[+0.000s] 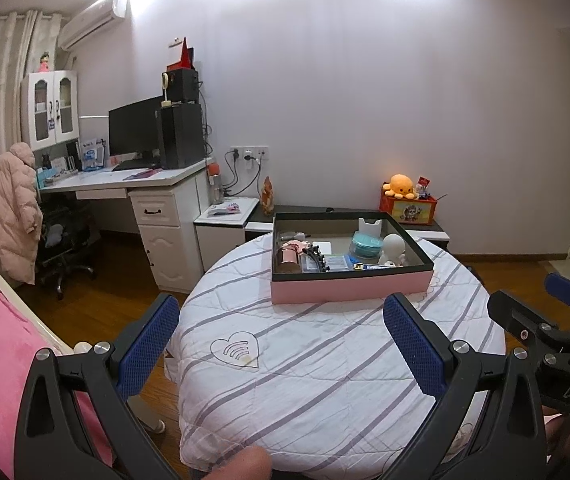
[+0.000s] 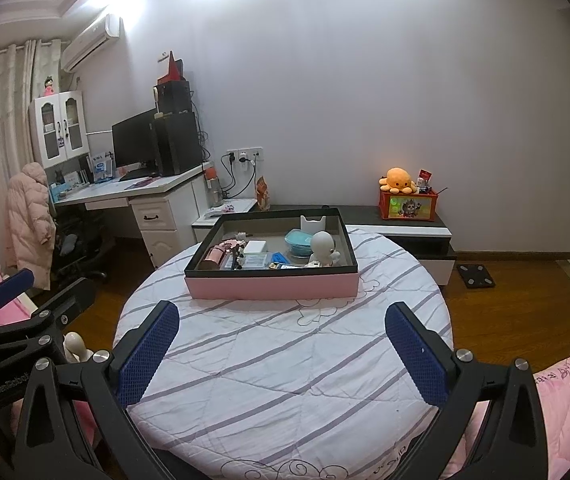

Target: Organize rigid objects

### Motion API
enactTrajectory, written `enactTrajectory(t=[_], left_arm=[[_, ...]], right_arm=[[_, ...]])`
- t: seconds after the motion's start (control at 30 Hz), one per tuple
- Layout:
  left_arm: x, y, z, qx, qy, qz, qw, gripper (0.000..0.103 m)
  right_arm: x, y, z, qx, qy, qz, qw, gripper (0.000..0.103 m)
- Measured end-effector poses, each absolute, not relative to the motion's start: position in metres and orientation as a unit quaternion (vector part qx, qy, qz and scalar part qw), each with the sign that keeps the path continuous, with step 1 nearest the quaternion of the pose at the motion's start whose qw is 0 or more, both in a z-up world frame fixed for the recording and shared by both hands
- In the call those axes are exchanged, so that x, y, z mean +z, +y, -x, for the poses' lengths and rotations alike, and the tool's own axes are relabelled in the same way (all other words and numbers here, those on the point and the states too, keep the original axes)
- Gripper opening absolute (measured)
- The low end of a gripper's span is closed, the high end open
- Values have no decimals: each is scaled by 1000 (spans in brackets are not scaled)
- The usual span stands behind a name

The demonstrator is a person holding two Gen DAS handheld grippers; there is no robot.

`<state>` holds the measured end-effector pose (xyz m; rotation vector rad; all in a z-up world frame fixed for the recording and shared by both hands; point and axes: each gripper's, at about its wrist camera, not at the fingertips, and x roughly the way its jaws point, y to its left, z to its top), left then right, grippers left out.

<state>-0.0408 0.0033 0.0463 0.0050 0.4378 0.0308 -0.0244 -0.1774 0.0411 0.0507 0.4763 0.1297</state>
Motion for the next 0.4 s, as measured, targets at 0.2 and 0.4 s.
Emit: enactTrajectory(t=[0.2, 0.4], left_arm=[[43, 8, 41, 6, 221, 3, 975, 103], [41, 9, 43, -5, 219, 2, 976, 103]], right_arm=[[38, -177, 24, 66, 236, -25, 969, 103], [36, -178, 21, 64, 238, -26, 969, 103]])
